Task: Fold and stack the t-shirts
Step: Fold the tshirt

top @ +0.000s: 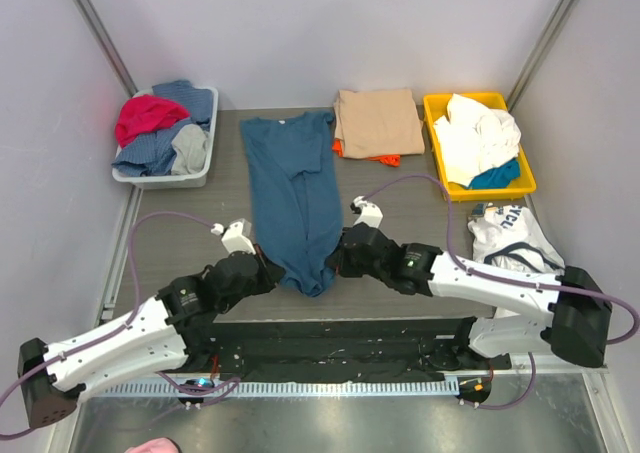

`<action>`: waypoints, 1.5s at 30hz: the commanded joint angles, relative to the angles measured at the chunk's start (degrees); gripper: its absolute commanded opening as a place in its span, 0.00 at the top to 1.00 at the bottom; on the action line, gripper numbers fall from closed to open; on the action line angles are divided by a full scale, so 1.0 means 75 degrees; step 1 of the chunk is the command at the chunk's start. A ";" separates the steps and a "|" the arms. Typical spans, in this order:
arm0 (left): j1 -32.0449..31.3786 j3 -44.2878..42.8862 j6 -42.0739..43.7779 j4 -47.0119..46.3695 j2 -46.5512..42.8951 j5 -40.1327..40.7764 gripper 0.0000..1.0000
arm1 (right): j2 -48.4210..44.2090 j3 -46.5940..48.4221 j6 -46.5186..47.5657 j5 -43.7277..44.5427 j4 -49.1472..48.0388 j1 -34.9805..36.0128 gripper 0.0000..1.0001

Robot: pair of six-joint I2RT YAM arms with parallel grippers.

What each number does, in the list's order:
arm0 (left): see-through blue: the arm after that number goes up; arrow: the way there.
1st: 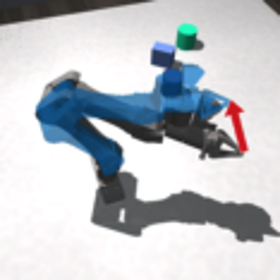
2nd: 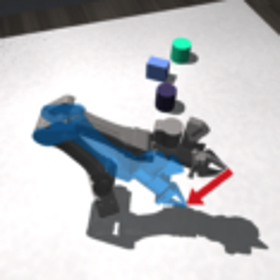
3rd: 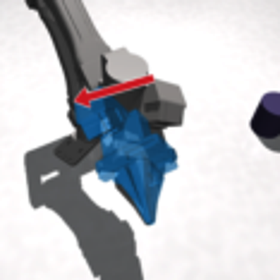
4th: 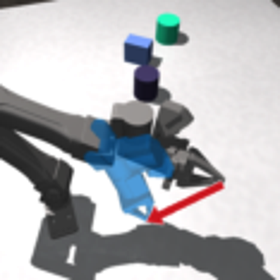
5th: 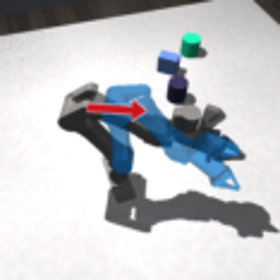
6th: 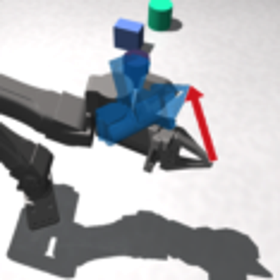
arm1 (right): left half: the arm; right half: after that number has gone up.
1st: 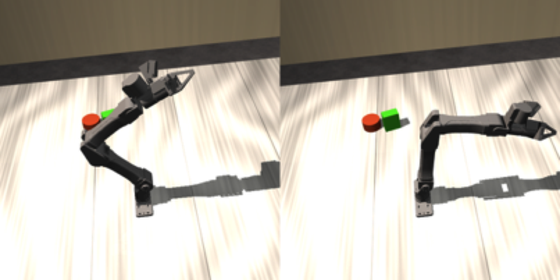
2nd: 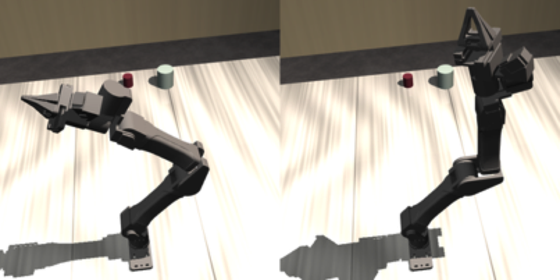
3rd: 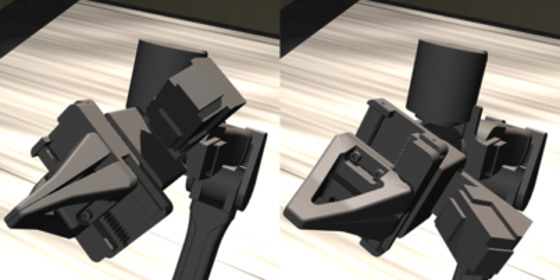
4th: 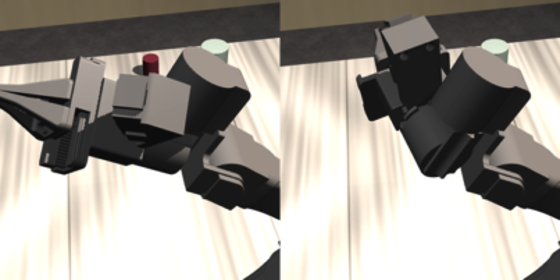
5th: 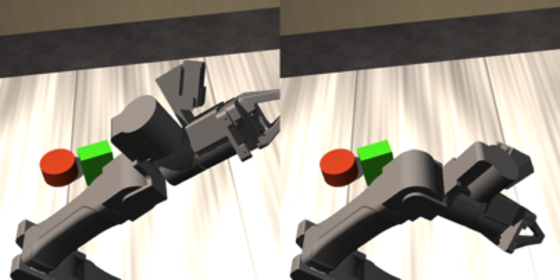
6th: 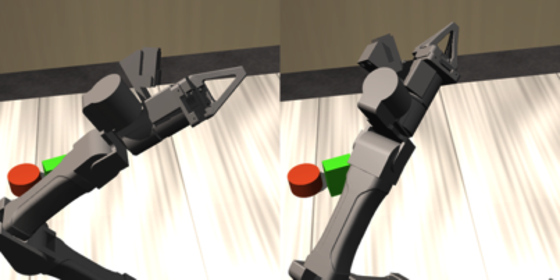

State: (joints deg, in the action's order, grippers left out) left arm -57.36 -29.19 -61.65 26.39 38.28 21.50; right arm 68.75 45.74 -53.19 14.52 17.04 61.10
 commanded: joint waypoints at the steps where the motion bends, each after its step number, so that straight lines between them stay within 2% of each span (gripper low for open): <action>1: 0.0031 -0.0514 0.0543 -0.0495 0.0542 0.0953 1.00 | 0.0756 0.0756 0.0494 0.1073 -0.0209 -0.0119 0.99; 7: 0.0932 -0.0994 0.1421 -0.1127 0.1480 0.0768 1.00 | 0.1672 0.1658 0.1021 0.1368 -0.0408 -0.0540 0.99; 11: 0.2044 -0.1298 0.1972 -0.1655 0.2229 -0.0098 1.00 | 0.2246 0.1987 0.1290 0.0925 -0.0677 -0.1114 0.99; 17: 0.2936 -0.1767 0.2594 -0.2253 0.3226 -0.0744 1.00 | 0.2996 0.2631 0.1759 0.0233 -0.1053 -0.2017 0.99; 28: 0.3932 -0.2295 0.3087 -0.2944 0.4773 -0.1459 1.00 | 0.4788 0.3896 0.2170 -0.0822 -0.1662 -0.3037 0.99; 45: 0.5351 -0.3033 0.3415 -0.4046 0.6800 -0.2409 1.00 | 0.6219 0.5374 0.2323 -0.1584 -0.1674 -0.3682 0.99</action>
State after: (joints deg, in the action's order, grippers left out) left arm -18.90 -48.12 -37.87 1.19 87.11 6.07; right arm 114.26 82.46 -36.86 4.03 6.87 34.35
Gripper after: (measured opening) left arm 0.014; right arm 0.053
